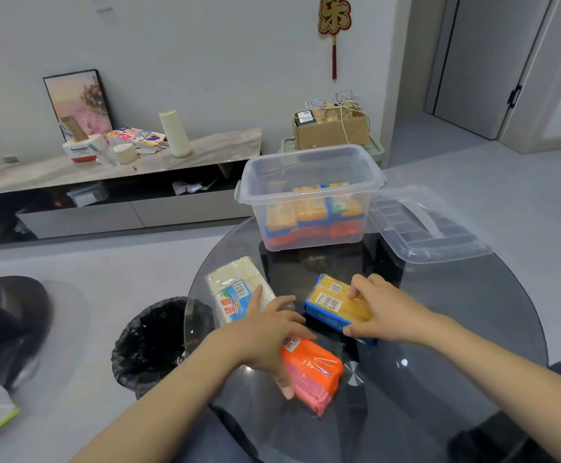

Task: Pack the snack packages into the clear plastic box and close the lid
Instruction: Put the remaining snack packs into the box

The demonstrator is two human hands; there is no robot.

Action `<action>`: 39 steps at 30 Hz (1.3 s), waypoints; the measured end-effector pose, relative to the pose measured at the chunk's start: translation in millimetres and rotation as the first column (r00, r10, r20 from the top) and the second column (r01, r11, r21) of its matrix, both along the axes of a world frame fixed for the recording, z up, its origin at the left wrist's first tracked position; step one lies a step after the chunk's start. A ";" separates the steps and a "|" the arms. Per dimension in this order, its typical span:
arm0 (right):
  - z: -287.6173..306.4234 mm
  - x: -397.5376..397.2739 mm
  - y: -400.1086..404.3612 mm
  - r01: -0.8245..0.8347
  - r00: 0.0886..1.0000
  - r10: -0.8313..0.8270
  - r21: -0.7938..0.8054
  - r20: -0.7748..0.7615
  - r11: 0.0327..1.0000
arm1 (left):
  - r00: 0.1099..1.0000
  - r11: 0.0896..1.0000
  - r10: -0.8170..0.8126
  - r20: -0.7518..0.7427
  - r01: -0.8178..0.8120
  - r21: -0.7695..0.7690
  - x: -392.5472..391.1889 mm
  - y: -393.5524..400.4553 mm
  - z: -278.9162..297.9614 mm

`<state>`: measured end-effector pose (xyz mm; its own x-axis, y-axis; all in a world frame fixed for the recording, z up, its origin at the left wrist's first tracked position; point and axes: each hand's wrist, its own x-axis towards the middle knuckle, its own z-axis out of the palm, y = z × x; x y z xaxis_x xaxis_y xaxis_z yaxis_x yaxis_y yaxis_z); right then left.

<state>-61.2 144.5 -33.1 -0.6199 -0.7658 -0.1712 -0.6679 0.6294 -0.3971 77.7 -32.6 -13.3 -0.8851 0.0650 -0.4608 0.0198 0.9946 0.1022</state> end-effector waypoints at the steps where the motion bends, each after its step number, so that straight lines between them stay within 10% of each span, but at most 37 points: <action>1: -0.1 1.3 2.5 0.012 1.000 -0.012 0.003 0.025 1.000 | 1.000 1.000 -0.008 0.011 0.008 -0.007 -0.1 0.3 -0.1; 20: 9.6 -11.0 41.6 0.531 0.795 -0.402 -0.202 0.455 0.823 | 0.816 0.919 0.375 -0.439 -0.264 0.294 -38.4 27.7 -5.8; 27: 45.4 -24.9 21.8 0.633 0.704 -0.279 -0.398 0.653 0.665 | 0.593 0.311 0.802 -0.065 -0.323 0.894 -66.0 26.5 31.7; 32: 76.9 -44.3 -6.4 0.658 0.697 -0.176 -0.523 0.695 0.542 | 0.585 -0.277 0.716 0.382 -0.264 0.924 -90.4 14.9 72.4; 39: 144.7 -101.1 -64.4 0.536 0.832 -0.229 -0.627 0.505 0.565 | 0.540 -0.304 0.756 0.370 -0.211 0.929 -150.3 -26.2 131.3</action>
